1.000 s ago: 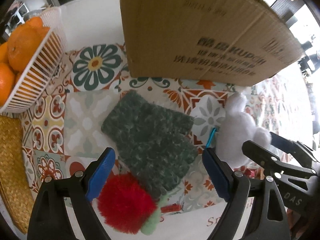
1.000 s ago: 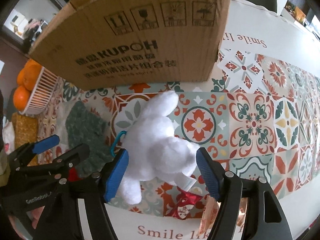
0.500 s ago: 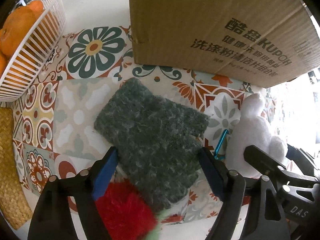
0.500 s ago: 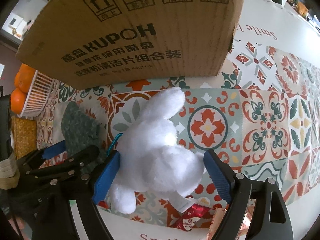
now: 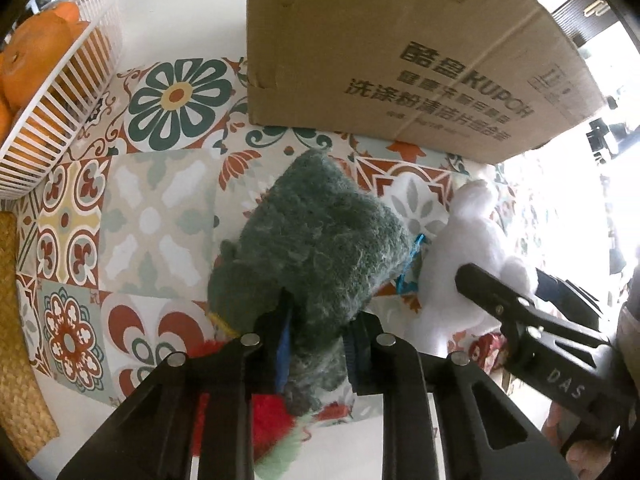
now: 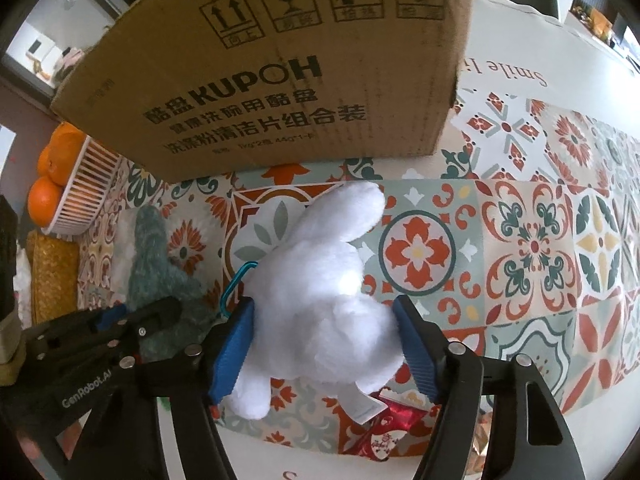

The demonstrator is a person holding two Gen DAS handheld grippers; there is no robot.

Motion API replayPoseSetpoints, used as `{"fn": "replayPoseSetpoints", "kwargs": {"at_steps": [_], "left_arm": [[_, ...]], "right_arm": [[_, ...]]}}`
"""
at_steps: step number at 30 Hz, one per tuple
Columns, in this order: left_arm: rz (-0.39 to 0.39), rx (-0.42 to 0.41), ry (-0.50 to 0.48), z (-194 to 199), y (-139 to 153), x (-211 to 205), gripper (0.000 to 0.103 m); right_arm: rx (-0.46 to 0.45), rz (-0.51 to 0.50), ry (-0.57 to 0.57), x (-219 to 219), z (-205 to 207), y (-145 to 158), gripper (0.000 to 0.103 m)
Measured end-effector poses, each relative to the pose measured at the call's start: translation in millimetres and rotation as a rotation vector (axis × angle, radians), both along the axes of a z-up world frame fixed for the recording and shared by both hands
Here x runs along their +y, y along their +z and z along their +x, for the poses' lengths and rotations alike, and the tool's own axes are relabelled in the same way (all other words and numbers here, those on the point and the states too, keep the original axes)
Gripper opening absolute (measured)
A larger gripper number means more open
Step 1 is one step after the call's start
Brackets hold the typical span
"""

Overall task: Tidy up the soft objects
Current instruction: 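Lift the bunny and mitten and carry them over the cardboard box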

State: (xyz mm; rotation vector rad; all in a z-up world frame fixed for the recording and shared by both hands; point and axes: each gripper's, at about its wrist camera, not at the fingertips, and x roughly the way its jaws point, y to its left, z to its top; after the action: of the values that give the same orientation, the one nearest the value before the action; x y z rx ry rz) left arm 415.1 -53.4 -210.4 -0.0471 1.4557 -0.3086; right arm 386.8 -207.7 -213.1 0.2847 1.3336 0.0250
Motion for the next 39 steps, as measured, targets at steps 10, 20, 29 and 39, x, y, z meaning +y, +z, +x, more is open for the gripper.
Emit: {"fn": "replayPoseSetpoints", "kwargs": {"at_steps": [10, 20, 29, 39], "left_arm": [[-0.014, -0.074, -0.014, -13, 28, 2, 0.021], [0.018, -0.188, -0.059, -24, 71, -4, 0.021], [-0.001, -0.3, -0.089, -35, 118, -8, 0.021], [-0.038, -0.377, -0.098, -43, 154, -24, 0.021]], "right_arm": [[-0.054, 0.021, -0.025, -3, -14, 16, 0.065], [-0.161, -0.008, -0.053, -13, -28, 58, 0.065], [-0.254, 0.006, -0.076, -14, -40, 96, 0.063], [-0.349, 0.023, -0.077, -15, -47, 128, 0.043]]}}
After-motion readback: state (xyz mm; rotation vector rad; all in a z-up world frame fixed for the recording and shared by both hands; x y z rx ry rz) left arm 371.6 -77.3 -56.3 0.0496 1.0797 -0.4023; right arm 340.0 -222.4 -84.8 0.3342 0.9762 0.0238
